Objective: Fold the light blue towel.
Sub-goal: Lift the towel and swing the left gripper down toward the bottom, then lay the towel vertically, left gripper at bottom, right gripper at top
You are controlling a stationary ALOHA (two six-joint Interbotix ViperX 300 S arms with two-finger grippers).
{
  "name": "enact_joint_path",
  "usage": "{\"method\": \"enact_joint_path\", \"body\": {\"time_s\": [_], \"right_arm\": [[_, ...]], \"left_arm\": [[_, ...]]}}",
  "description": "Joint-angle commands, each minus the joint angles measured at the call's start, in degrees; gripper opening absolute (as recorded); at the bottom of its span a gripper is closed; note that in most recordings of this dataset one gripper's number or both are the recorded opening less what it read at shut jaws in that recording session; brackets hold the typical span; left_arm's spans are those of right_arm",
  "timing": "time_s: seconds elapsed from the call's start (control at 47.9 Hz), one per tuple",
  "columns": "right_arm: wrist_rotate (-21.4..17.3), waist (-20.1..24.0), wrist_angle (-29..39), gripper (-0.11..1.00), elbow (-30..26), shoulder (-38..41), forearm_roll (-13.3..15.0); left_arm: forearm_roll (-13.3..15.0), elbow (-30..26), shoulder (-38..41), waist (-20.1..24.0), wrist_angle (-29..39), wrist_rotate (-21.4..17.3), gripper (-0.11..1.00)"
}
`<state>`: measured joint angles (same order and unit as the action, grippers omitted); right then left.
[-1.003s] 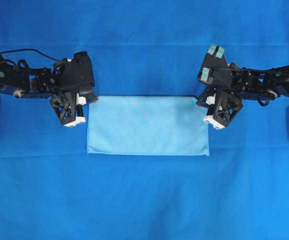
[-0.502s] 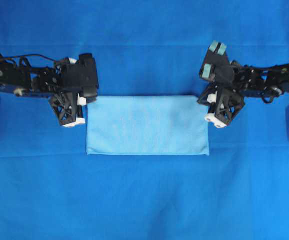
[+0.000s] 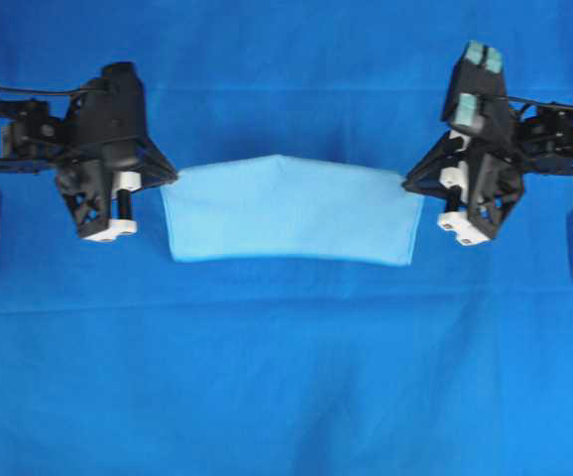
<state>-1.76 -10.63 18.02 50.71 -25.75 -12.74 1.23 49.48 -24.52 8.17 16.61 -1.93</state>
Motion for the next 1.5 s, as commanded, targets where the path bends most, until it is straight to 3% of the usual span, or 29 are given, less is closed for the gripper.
{"method": "enact_joint_path", "body": {"time_s": [0.0,0.376,0.606,0.794,1.108,1.317,1.484], "right_arm": [[0.1,0.0,1.8,0.02,-2.0,-3.5,0.8],[-0.3,-0.5,2.7,0.02,-2.6,-6.3,4.0],[-0.3,-6.9,-1.1,0.02,-5.1,-1.3,7.6],[0.0,-11.7,-2.1,0.02,-10.3,5.8,11.3],[0.4,-14.5,-2.1,0.02,-22.6,19.2,17.2],[0.6,-14.6,-2.2,0.02,-28.3,24.0,18.5],[0.7,-14.6,-2.6,0.02,-29.4,25.0,18.5]], "left_arm": [[-0.1,-1.8,-4.0,-1.1,0.4,-0.2,0.02],[-0.1,-0.8,-7.9,-2.2,0.2,0.0,0.01],[-0.1,-1.3,-4.7,-6.4,-3.4,0.4,0.02],[-0.1,-3.6,0.4,-11.9,-8.3,0.2,0.02],[-0.1,-11.7,11.5,-18.5,-14.4,-0.4,0.01],[-0.2,-15.4,15.6,-19.3,-16.1,-0.9,0.01],[-0.2,-16.3,17.1,-19.3,-16.9,-3.1,0.02]]}}
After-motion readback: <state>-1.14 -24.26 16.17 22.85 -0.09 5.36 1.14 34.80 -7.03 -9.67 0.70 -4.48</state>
